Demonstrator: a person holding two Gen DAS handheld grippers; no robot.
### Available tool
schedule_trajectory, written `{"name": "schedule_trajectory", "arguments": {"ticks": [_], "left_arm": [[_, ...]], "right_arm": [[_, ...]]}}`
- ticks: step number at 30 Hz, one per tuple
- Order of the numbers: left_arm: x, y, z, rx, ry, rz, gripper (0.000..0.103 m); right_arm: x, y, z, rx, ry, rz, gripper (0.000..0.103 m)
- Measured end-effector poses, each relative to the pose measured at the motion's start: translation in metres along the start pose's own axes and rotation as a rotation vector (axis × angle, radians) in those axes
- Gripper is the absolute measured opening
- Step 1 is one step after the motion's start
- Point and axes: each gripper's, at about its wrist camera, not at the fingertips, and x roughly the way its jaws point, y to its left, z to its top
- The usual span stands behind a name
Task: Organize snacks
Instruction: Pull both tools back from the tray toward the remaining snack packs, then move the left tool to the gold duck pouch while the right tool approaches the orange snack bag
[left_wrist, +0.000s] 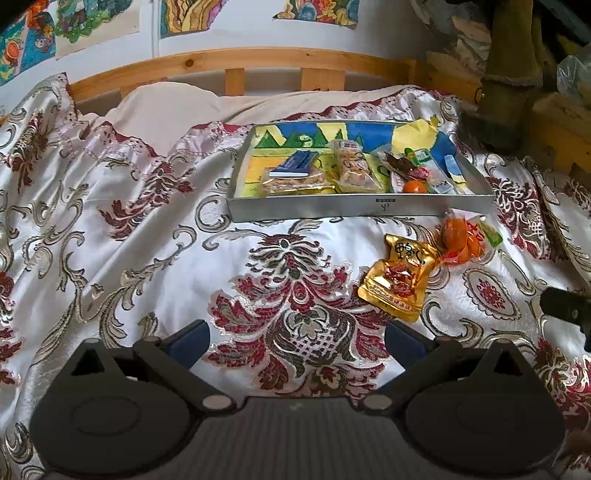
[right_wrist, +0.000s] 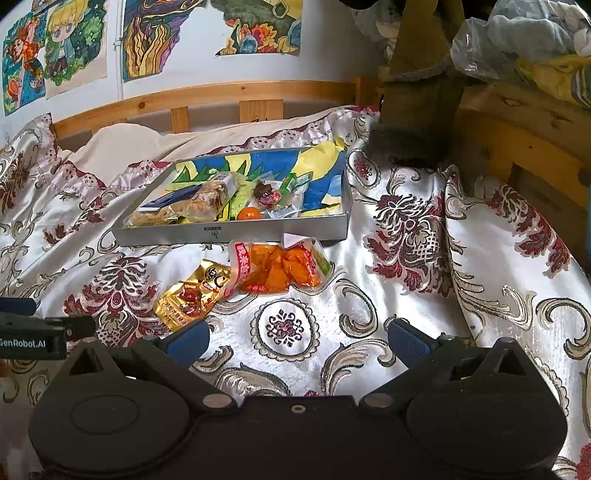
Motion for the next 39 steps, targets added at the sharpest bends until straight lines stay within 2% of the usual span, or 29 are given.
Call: {"name": "schedule_trajectory", "arguments": {"ticks": [7,11,14,22,30,34,39], "left_arm": [[0.000,0.001,0.001,-0.028,0.005,-0.051,0.103],[0.003,-0.003,-0.001,0.004,0.005,-0.039,0.103],[0.006,-0.006,0.001,0.035,0.002,-0.063,0.103],[0.029,-0.027,0.012,0.155,0.010,-0.083,0.103],[0.058,-0.047,0.023,0.203,0.049,-0.090,0.103],[0.069,-0.054,0.019,0.219,0.067,-0.078,0.103],[0.073,-0.059,0.015,0.246,0.084,-0.082,0.103]], "right_arm": [[0.004,-0.003,0.002,-0.037,-0.022,0.024,0.102],[0.010,-0.006,0.005,-0.047,-0.030,0.054,0.102],[0.019,-0.006,0.012,-0.056,-0.041,0.072,0.102],[0.059,0.002,0.044,-0.057,-0.039,0.159,0.102],[0.106,0.006,0.053,-0.077,-0.011,0.139,0.102],[0.126,0.002,0.051,-0.061,0.040,0.118,0.102],[0.131,-0.005,0.041,-0.054,0.064,0.088,0.102]]}}
